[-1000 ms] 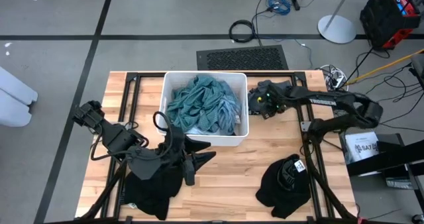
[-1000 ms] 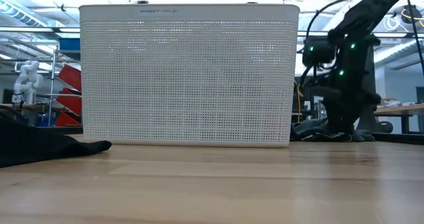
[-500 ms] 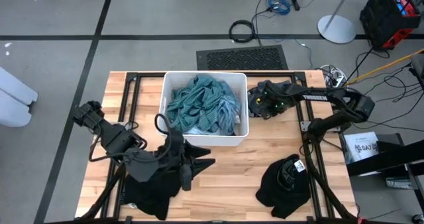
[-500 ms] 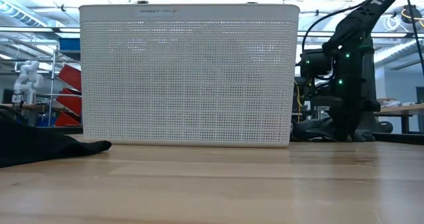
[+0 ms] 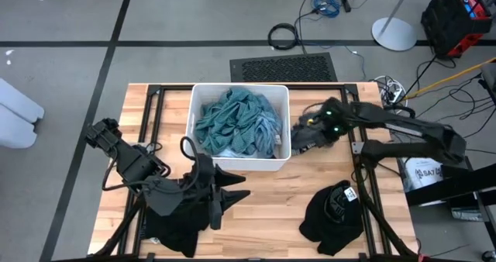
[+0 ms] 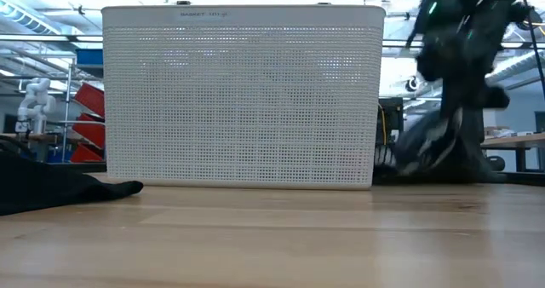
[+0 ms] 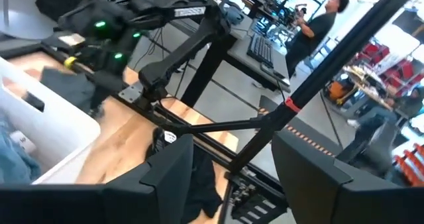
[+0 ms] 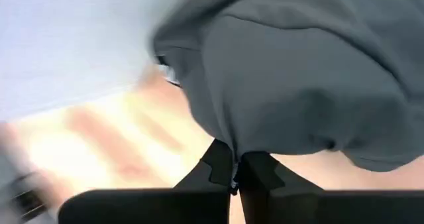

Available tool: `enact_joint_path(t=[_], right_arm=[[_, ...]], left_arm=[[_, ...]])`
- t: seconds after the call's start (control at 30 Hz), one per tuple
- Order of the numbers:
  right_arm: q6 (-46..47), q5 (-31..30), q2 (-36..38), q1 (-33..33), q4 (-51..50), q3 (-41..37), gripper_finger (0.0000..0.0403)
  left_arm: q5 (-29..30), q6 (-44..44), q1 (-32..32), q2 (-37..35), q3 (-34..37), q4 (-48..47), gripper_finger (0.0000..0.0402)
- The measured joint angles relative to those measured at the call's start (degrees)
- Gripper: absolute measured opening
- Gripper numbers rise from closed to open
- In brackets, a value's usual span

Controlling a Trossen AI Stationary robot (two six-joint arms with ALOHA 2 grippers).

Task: Sort clothes
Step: Put the gray boxer into the white laundry bin

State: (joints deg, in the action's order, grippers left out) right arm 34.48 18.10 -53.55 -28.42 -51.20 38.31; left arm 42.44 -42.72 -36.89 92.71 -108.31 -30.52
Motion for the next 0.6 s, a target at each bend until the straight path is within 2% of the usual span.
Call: enact_joint_path(t=[0.17,0.3,0.43,0.6], right_arm=[[10.3,6.0,12.9,5.8,-2.6,4.6,0.0001],[19.3,11.0,20.4,11.3,-1.8,8.9,0.0001],[25.8,8.7,26.1,16.7,3.4,13.0,0.0],[28.5,6.3,29.1,20.5,20.0,16.1,0.0]], left_arm=[[0.0,5.9,1.1,0.0,0.0,0.0,0.0215],[0.0,8.9,2.8,0.0,0.0,0.0,0.0215],[-0.8,9.1,4.7,0.0,0.0,0.0,0.0215],[-5.5,9.1,7.0,0.3,0.0,0.1,0.0215]])
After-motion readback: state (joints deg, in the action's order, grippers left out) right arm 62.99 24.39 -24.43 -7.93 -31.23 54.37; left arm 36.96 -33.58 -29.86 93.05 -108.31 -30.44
